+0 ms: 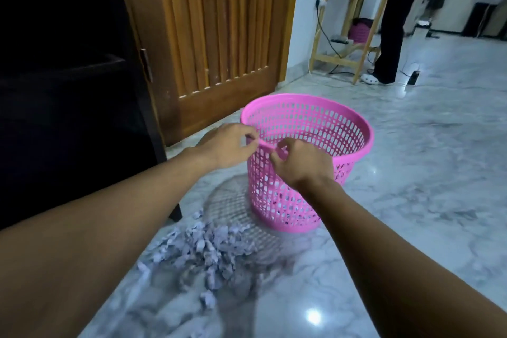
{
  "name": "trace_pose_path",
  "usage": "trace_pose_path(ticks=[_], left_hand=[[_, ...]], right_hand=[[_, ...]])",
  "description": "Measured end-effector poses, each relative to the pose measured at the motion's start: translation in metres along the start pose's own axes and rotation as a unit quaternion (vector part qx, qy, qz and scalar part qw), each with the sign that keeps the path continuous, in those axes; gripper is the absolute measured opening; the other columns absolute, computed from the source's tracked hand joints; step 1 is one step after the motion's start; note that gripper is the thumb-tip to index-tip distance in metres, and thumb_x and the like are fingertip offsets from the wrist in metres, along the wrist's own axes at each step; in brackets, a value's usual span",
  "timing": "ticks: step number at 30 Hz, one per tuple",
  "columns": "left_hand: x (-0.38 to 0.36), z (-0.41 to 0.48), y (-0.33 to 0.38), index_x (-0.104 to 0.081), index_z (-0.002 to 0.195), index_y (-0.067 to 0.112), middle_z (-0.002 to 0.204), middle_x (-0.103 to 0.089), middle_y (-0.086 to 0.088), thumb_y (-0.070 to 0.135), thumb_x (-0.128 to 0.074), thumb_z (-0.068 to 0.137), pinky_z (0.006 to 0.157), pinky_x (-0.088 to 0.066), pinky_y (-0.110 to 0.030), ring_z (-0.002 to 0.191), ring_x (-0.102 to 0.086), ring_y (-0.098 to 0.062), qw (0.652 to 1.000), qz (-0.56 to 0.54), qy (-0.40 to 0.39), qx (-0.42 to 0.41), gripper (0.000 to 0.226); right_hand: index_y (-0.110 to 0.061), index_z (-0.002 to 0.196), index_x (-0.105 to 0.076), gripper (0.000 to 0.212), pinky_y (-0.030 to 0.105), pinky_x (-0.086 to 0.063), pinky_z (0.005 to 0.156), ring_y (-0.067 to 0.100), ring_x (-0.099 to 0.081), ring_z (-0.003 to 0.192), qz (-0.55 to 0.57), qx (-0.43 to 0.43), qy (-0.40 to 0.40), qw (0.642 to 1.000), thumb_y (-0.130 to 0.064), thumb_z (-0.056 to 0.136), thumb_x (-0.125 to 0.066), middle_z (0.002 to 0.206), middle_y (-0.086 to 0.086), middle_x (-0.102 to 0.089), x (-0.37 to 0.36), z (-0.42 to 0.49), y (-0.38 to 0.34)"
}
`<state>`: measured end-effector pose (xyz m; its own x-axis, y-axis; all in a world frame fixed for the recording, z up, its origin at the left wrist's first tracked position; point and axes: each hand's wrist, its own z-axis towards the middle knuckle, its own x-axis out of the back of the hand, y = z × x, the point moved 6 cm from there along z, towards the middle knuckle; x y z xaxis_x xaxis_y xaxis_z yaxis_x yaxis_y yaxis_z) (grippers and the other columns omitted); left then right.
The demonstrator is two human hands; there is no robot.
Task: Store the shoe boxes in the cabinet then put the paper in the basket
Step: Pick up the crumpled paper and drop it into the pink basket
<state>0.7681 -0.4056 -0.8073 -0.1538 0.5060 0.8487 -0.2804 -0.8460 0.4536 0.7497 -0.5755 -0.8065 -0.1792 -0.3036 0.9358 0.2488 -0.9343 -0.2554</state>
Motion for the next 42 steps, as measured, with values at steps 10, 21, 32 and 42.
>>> trace_pose_path(ticks=[10, 21, 32, 42], left_hand=[[-0.03, -0.161, -0.115, -0.069, 0.091, 0.026, 0.099, -0.07, -0.001, 0.04, -0.059, 0.086, 0.082, -0.054, -0.036, 0.089, -0.065, -0.021, 0.975, -0.085, 0.043, 0.199, 0.018], [-0.085, -0.315, -0.19, -0.062, 0.117, 0.023, 0.119, -0.061, -0.004, 0.035, -0.06, 0.09, 0.088, -0.046, -0.033, 0.111, -0.057, -0.026, 0.914, -0.051, 0.074, 0.395, 0.029], [-0.104, -0.365, -0.246, -0.026, 0.15, 0.022, 0.156, -0.016, -0.015, 0.039, -0.059, 0.089, 0.109, -0.033, -0.048, 0.14, -0.022, -0.036, 0.845, 0.029, 0.074, 0.529, 0.072], [-0.113, -0.364, -0.27, -0.041, 0.142, 0.014, 0.141, -0.039, -0.018, 0.032, -0.054, 0.094, 0.103, -0.031, -0.049, 0.128, -0.034, -0.039, 0.849, 0.114, 0.064, 0.511, 0.053]], right_hand=[[-0.02, 0.114, -0.068, 0.04, 0.04, -0.052, 0.075, 0.032, -0.065, 0.089, 0.089, 0.163, 0.023, 0.982, -0.04, 0.083, -0.053, 0.105, 0.005, -0.066, -0.131, -0.125, -0.078], [-0.033, 0.135, -0.051, 0.048, 0.036, -0.048, 0.09, 0.022, -0.053, 0.122, 0.039, 0.166, -0.314, 0.934, -0.054, 0.092, -0.053, 0.132, 0.0, -0.051, -0.246, -0.224, -0.088], [-0.014, 0.113, -0.061, 0.02, 0.038, -0.049, 0.083, 0.032, -0.059, 0.1, 0.156, 0.065, -0.329, 0.929, -0.014, 0.094, -0.053, 0.114, 0.01, -0.054, -0.285, -0.238, -0.077], [-0.025, 0.119, -0.052, 0.044, 0.036, -0.047, 0.073, 0.022, -0.058, 0.094, 0.104, 0.162, -0.335, 0.922, -0.057, 0.089, -0.056, 0.106, 0.0, -0.059, -0.271, -0.276, -0.075]])
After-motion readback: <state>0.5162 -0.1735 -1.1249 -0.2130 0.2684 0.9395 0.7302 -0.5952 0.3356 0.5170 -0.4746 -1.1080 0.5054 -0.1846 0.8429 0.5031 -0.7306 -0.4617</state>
